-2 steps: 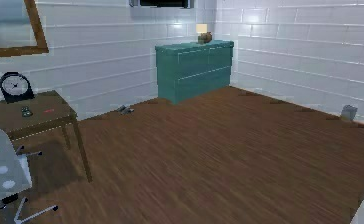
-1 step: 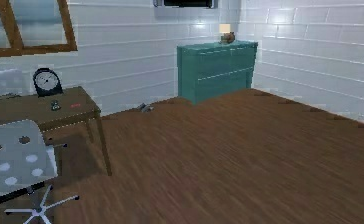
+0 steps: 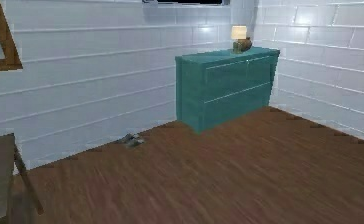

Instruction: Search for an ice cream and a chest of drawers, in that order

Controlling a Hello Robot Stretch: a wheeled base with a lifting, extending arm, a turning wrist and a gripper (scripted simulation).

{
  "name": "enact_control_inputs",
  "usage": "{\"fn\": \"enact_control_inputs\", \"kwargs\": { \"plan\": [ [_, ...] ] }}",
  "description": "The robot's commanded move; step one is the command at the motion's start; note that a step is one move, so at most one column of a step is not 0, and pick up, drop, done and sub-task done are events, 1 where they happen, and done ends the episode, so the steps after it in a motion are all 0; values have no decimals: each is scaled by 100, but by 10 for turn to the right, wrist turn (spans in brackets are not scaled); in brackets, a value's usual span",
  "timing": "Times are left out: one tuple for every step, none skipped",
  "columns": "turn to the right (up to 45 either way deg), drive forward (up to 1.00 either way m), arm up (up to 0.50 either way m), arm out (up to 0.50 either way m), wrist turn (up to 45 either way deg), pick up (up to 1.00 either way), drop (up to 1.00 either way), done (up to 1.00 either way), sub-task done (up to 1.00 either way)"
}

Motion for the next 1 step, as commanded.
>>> {"fn": "enact_control_inputs", "kwargs": {
  "plan": [
    [0,75,0,0,0,0,0,0,0]
  ]
}}
